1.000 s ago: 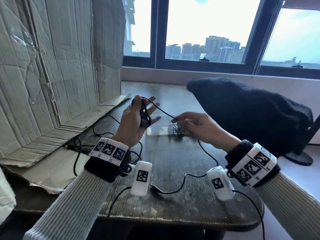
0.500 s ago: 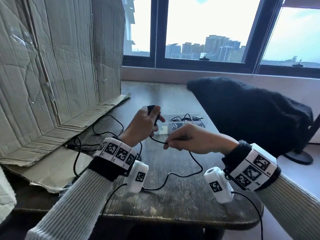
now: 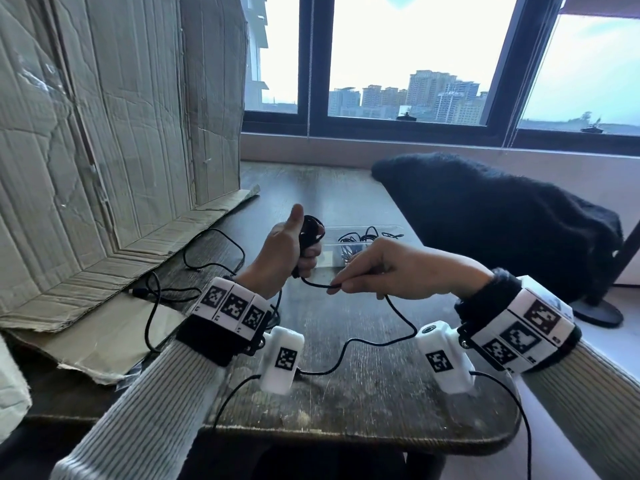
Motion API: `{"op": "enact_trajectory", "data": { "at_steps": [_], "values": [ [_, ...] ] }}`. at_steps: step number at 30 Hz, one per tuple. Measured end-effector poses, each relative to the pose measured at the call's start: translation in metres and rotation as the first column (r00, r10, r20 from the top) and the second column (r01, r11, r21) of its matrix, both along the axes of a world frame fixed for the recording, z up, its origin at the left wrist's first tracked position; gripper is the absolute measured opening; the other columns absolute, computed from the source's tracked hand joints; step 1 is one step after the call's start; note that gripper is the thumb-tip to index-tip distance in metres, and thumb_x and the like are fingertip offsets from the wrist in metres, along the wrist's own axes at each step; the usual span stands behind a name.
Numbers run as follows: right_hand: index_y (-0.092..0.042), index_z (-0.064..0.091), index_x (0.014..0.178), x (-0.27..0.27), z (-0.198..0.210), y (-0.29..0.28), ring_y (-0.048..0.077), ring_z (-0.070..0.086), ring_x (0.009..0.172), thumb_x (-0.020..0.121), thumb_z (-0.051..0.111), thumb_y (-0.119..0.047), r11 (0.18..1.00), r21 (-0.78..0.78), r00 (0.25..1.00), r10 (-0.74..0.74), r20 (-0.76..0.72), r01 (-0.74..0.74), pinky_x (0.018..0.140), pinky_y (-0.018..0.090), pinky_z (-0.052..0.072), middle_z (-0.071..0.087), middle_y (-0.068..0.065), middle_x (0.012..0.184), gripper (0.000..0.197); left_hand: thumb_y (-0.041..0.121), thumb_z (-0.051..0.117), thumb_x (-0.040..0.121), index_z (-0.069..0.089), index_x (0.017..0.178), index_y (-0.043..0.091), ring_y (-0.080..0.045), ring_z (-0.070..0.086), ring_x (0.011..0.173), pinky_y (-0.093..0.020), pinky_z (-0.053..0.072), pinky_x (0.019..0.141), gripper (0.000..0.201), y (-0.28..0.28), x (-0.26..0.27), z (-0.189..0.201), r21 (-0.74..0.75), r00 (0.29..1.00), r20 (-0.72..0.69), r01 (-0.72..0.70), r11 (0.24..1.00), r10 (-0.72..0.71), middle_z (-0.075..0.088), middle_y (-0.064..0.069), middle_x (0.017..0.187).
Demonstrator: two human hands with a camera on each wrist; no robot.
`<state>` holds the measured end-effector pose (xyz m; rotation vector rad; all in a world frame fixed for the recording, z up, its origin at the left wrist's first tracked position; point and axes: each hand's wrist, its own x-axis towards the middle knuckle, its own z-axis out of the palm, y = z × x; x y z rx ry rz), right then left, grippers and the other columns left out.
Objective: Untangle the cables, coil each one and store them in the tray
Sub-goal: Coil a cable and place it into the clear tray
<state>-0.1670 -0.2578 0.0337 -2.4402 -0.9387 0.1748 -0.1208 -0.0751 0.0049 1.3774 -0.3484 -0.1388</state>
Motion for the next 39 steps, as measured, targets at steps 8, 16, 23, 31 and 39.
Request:
{"op": "enact_trajectory", "data": {
  "at_steps": [8, 16, 23, 31, 39],
  "values": [
    [-0.012, 0.077, 0.096, -0.004, 0.017, 0.012, 0.030, 0.062, 0.069, 0.087, 0.068, -0.014, 0.985, 0.172, 0.992, -0.020, 0.123, -0.002, 0.070, 0.052, 0.052, 0.064, -0.003, 0.074, 0.013, 0.044, 0.021, 0.102, 0.045, 0.101, 0.003, -0.011, 0.035, 0.037, -0.023, 0.032, 0.041, 0.047, -0.003, -0.009, -0.006, 0.301, 0.991, 0.081, 0.074, 0.951, -0.103, 0.045, -0.001, 0.047],
    [-0.014, 0.053, 0.082, 0.008, 0.015, 0.015, 0.033, 0.057, 0.055, 0.078, 0.078, -0.018, 0.915, 0.352, 0.974, -0.222, 0.039, 0.195, 0.056, 0.057, 0.051, 0.064, 0.013, 0.066, 0.026, 0.071, -0.003, 0.084, 0.067, 0.088, 0.010, -0.009, 0.043, 0.045, -0.020, 0.032, 0.043, 0.092, -0.002, -0.014, -0.003, 0.473, 0.937, 0.108, 0.245, 0.846, -0.332, 0.056, 0.002, 0.057],
    [-0.009, 0.052, 0.102, 0.009, 0.011, -0.006, 0.017, 0.048, 0.053, 0.094, 0.057, -0.011, 0.914, 0.325, 0.940, -0.141, -0.312, 0.245, 0.047, 0.022, 0.040, 0.062, 0.006, 0.069, 0.009, 0.034, 0.057, 0.088, 0.059, 0.091, 0.008, -0.008, 0.040, 0.052, -0.021, 0.034, 0.049, 0.026, 0.009, -0.009, -0.012, 0.437, 0.839, 0.077, 0.458, 0.774, -0.539, 0.043, 0.009, 0.056],
    [-0.011, 0.058, 0.092, 0.015, 0.009, -0.011, 0.012, 0.050, 0.047, 0.095, 0.058, -0.016, 0.873, 0.371, 0.932, -0.212, -0.294, 0.315, 0.045, 0.023, 0.040, 0.057, 0.003, 0.063, 0.006, 0.025, 0.043, 0.099, 0.061, 0.091, 0.014, -0.017, 0.065, 0.094, -0.035, 0.049, 0.071, 0.022, -0.006, -0.014, -0.018, 0.146, 0.953, 0.050, 0.289, 0.946, -0.299, 0.070, -0.001, 0.090],
    [-0.010, 0.063, 0.084, 0.018, -0.002, -0.021, 0.009, 0.040, 0.048, 0.094, 0.058, -0.024, 0.809, 0.490, 0.941, -0.227, -0.251, 0.326, 0.054, 0.023, 0.037, 0.047, -0.008, 0.052, 0.018, 0.029, 0.033, 0.102, 0.054, 0.089, 0.012, -0.022, 0.060, 0.118, -0.056, 0.036, 0.106, 0.030, 0.000, -0.002, -0.007, -0.399, 0.988, -0.090, 0.078, 0.914, -0.123, 0.065, -0.011, 0.124]
  ]
}}
